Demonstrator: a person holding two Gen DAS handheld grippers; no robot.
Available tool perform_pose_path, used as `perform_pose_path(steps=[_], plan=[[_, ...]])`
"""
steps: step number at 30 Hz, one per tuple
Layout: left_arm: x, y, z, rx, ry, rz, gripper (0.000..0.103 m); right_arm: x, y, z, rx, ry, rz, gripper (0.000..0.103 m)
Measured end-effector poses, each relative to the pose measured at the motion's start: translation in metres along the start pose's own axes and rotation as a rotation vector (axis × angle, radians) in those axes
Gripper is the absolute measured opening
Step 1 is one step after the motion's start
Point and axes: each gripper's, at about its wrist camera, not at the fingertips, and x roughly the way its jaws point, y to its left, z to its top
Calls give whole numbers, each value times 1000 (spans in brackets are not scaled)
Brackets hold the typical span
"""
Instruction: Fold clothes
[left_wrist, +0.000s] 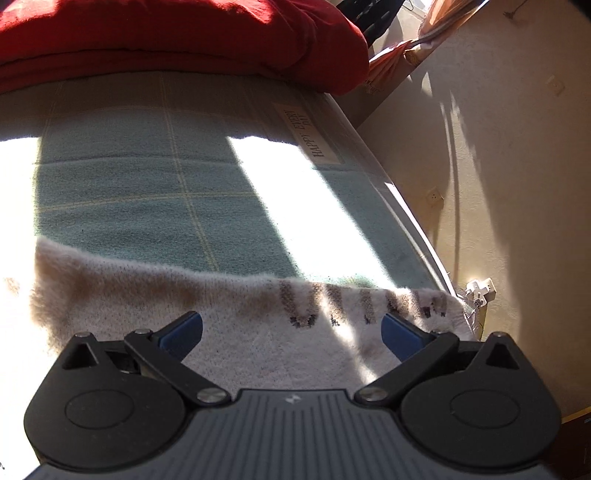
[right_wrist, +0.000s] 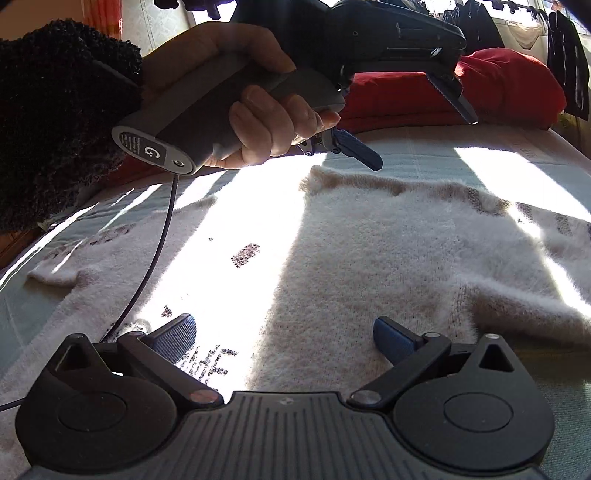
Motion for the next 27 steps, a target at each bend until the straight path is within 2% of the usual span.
perform_pose_path(steps=[7,16,19,21,24,27], plan=[[38,-48,-37,161,177,-68,102,1,14,-4,-67,39,39,103],[72,-76,-68,202,388,-225,102,2,25,-17,-191,72,13,103],[86,-78,-74,205,416,-195,102,1,24,-17,-190,73,19,103],[87,-79,-74,181,409,-200,102,1,22,-16,-178,75,24,103],[75,-88,-70,220,375,-185,102,1,22,-16,-172,74,25,103],[47,-94,-66,260,315,-130,102,0,21,-15,-166,74,26,103]])
